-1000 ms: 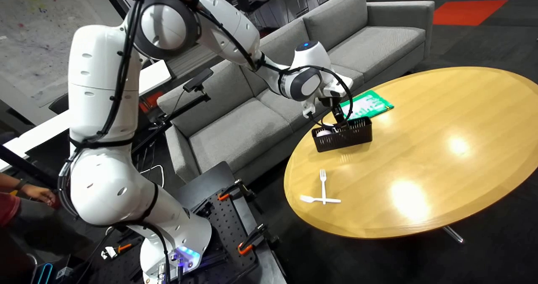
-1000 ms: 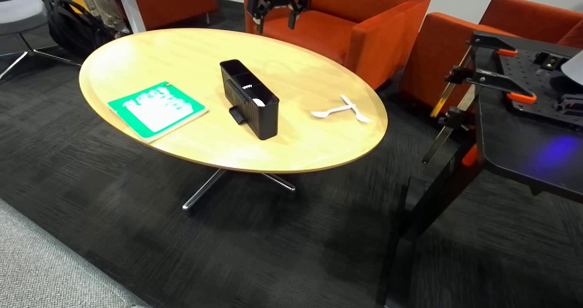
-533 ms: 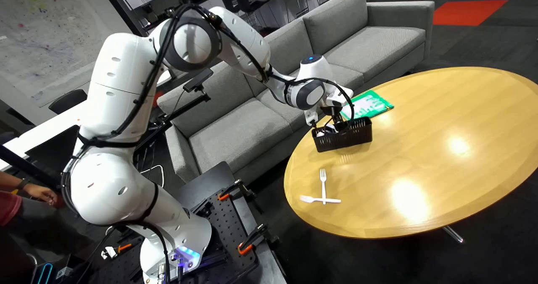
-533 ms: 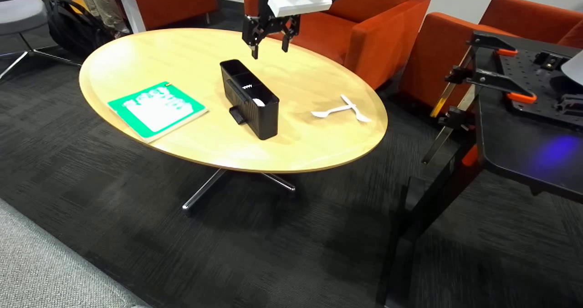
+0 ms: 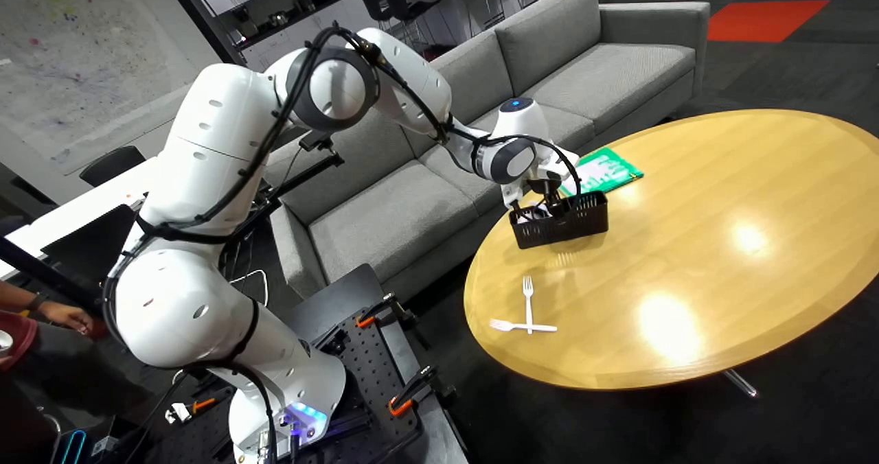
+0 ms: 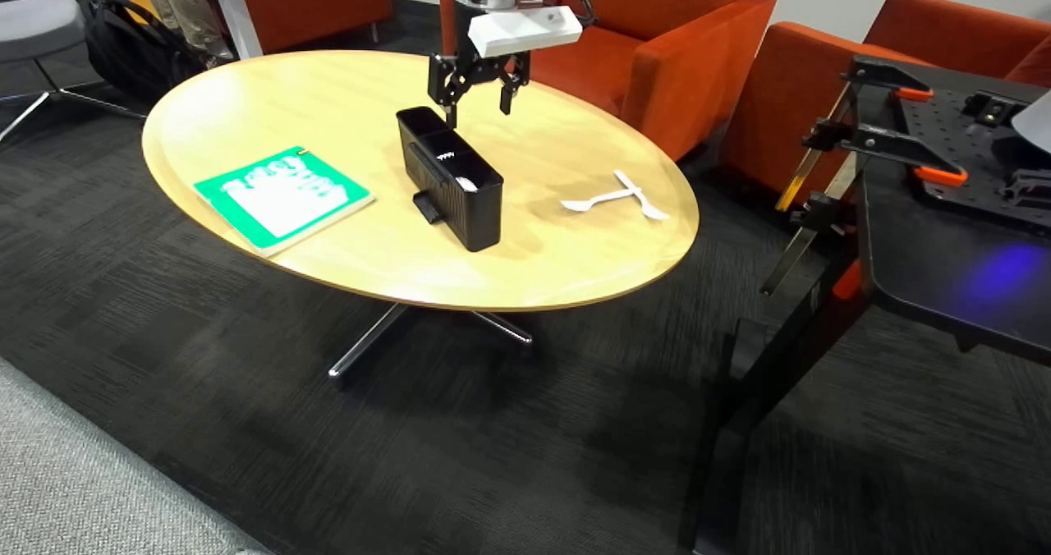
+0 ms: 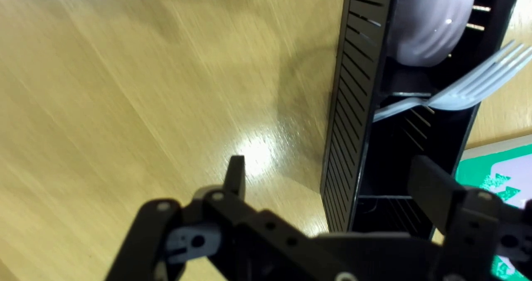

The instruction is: Move the black cutlery holder to the right

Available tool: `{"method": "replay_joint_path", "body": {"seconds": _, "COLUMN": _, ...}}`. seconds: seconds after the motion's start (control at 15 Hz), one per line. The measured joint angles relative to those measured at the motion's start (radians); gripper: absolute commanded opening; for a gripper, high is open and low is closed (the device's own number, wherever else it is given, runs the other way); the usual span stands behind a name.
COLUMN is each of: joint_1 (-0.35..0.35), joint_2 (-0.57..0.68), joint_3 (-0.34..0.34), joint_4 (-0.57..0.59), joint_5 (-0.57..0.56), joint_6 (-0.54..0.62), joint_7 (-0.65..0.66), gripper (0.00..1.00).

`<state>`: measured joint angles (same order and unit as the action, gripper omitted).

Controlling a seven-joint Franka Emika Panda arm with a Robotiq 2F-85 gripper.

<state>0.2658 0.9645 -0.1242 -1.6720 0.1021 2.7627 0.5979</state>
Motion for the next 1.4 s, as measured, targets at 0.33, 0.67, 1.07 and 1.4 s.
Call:
{"method": "replay_joint_path", "body": {"seconds": 0.33, "joint_1": -0.001, "joint_2": 0.055, "joint_3": -0.001, "joint_4": 0.08, "joint_5": 0.0, "joint_6": -0.036, "joint_7": 0.0, "gripper": 1.0}}
{"method": "replay_joint_path", "body": {"seconds": 0.67, "joint_1": -0.006, "joint_2": 0.105, "joint_3": -0.001, "joint_4": 0.15, "joint_5": 0.0, "joint_6": -0.071, "joint_7": 0.0, "gripper": 1.0}}
{"method": "replay_joint_path", "body": {"seconds": 1.07, "joint_1": -0.025, "joint_2": 0.153, "joint_3": -0.001, "joint_4": 0.213, "joint_5": 0.0, "joint_6": -0.1, "joint_7": 0.0, "gripper": 0.42}}
{"method": "replay_joint_path", "body": {"seconds": 1.4, "joint_1": -0.026, "joint_2": 0.179, "joint_3": 0.0, "joint_4": 0.255, "joint_5": 0.0, "joint_6": -0.116, "joint_7": 0.0, "gripper": 0.03}}
